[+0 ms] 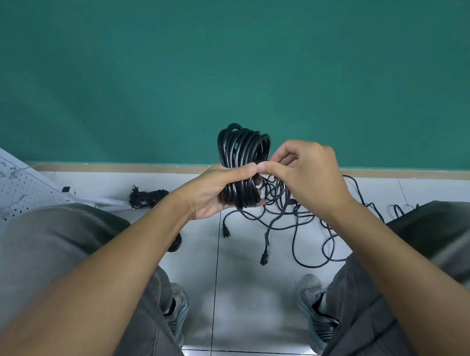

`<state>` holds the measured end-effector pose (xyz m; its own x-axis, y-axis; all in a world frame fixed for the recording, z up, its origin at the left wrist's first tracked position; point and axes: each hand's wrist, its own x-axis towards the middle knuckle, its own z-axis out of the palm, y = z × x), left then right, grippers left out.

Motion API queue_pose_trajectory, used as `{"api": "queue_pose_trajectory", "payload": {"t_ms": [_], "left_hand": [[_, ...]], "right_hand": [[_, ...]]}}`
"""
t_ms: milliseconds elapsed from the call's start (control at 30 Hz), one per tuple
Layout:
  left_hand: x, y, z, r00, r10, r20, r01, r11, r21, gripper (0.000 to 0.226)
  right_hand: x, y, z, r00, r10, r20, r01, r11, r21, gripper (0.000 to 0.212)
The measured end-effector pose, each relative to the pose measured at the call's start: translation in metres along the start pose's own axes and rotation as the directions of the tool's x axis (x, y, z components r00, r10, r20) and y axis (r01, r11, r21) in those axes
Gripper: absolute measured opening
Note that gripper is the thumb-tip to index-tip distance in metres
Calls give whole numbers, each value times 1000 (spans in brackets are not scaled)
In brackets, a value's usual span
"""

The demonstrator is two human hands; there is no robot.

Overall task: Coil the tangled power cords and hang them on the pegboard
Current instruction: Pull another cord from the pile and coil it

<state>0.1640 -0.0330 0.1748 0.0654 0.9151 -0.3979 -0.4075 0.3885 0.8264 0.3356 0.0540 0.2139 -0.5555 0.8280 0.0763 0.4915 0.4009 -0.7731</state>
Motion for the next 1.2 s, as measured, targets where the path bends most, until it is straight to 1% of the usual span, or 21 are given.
{"api": "queue_pose_trajectory", "payload": {"t_ms": [33, 100, 133, 200, 267, 367, 433, 467, 533, 600, 700, 767, 800, 867, 933, 1000, 1033, 1100, 1133, 1200], "left_hand": [[-1, 0, 1, 1000, 4, 9, -4, 1000, -12, 66], [-1, 1, 5, 1000, 7, -28, -8, 1000, -26, 59], [-2, 2, 6, 998, 16, -55, -17, 999, -33, 55], [-1, 1, 4, 996, 47, -73, -52, 996, -68, 50], [-2, 3, 2, 995, 73, -73, -81, 991, -107, 47], [-1, 5, -2, 990, 85, -112, -96, 990, -100, 41], [-1, 5, -1, 986, 91, -141, -99, 994, -55, 33], [-1, 5, -2, 984, 94, -148, -96, 995, -10, 34], [-1, 5, -1, 983, 95, -155, -80, 992, 100, 45], [-2, 6, 3, 984, 93, -150, -70, 985, 156, 52], [-1, 3, 10, 990, 97, -107, -78, 983, 165, 60], [-1, 2, 15, 992, 94, -89, -80, 985, 156, 57], [-1, 2, 16, 992, 95, -85, -80, 984, 156, 56], [-2, 3, 19, 992, 98, -85, -82, 981, 175, 56], [-4, 3, 21, 991, 100, -87, -82, 979, 186, 52], [-5, 1, 23, 990, 101, -95, -82, 978, 191, 42], [-5, 1, 25, 990, 104, -100, -84, 979, 186, 36], [-6, 1, 26, 988, 112, -106, -96, 984, 149, 33], [-6, 1, 26, 988, 116, -104, -103, 987, 125, 34], [-7, 1, 26, 988, 124, -95, -116, 990, 77, 40]], "right_hand": [[0, 0, -1, 1000, 7, -4, -7, 1000, 13, 28], [0, 1, -1, 1000, 9, 28, -11, 999, 52, 20], [1, 2, -1, 998, 11, 63, -15, 998, 66, 15], [2, 7, 0, 987, 31, 157, -40, 997, 59, 14], [3, 15, 1, 967, 90, 237, -103, 994, 41, 12], [5, 21, 2, 956, 143, 255, -162, 985, 56, 10], [5, 21, 2, 963, 155, 220, -181, 978, 104, 9], [5, 20, 2, 970, 164, 180, -193, 969, 153, 9], [6, 16, 1, 981, 184, 63, -195, 941, 277, 11], [7, 12, -1, 981, 193, -26, -167, 904, 393, 14], [8, 6, 1, 974, 211, -81, -141, 849, 509, 15], [7, 3, 4, 963, 240, -120, -134, 818, 560, 14], [7, 2, 6, 958, 247, -145, -125, 816, 564, 13], [6, 2, 9, 951, 231, -207, -92, 848, 521, 14], [6, 4, 12, 945, 138, -296, -14, 924, 383, 16], [6, 7, 13, 937, 12, -349, 68, 974, 218, 18], [8, 9, 13, 937, -23, -348, 88, 981, 174, 19], [12, 11, 11, 955, -38, -296, 92, 981, 171, 14], [13, 12, 10, 967, -26, -252, 80, 975, 206, 10], [16, 13, 7, 986, 34, -163, 23, 942, 334, 10]]}}
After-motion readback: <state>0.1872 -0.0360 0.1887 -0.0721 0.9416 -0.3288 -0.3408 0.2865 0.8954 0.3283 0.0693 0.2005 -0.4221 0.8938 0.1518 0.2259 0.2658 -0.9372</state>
